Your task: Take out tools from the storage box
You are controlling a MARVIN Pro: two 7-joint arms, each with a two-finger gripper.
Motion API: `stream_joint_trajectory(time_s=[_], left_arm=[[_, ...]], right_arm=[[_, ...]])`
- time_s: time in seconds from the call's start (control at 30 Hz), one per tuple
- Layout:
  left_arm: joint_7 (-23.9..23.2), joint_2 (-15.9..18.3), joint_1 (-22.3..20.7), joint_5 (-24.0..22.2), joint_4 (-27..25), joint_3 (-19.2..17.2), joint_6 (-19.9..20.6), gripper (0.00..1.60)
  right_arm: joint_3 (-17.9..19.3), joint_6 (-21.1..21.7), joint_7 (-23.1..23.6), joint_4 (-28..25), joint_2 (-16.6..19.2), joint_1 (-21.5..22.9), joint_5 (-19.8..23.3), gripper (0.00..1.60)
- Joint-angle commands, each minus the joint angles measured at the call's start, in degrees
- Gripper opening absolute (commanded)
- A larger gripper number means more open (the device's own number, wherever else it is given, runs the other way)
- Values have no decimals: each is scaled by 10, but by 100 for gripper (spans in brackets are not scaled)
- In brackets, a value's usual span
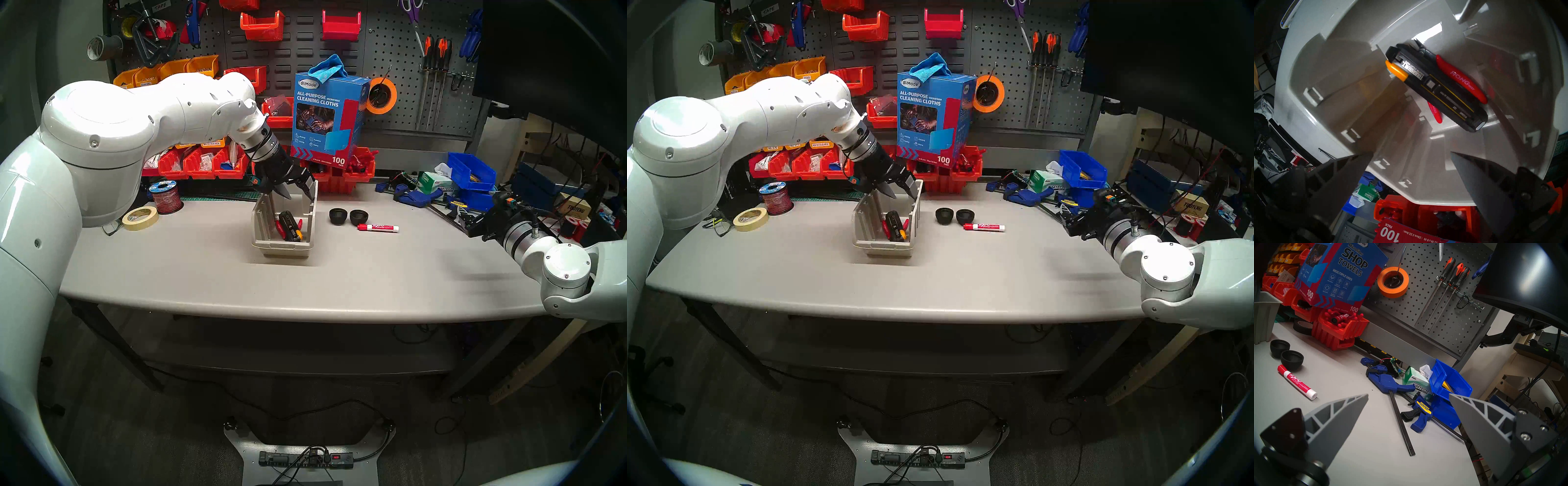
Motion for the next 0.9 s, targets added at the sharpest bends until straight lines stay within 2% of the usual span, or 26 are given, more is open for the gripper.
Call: stream_joint_trajectory(time_s=[0.0, 0.33, 0.87], left_arm=[[35, 1, -25, -12, -10, 5, 1, 160], [31, 4, -11, -22, -36, 27, 1, 160], [19, -9, -28, -43, -56, 72, 1, 160]], right_arm=[[4, -2, -2, 1, -2, 6, 1, 160], [4, -3, -2, 0, -3, 6, 1, 160], [3, -5, -2, 0, -5, 6, 3, 160]])
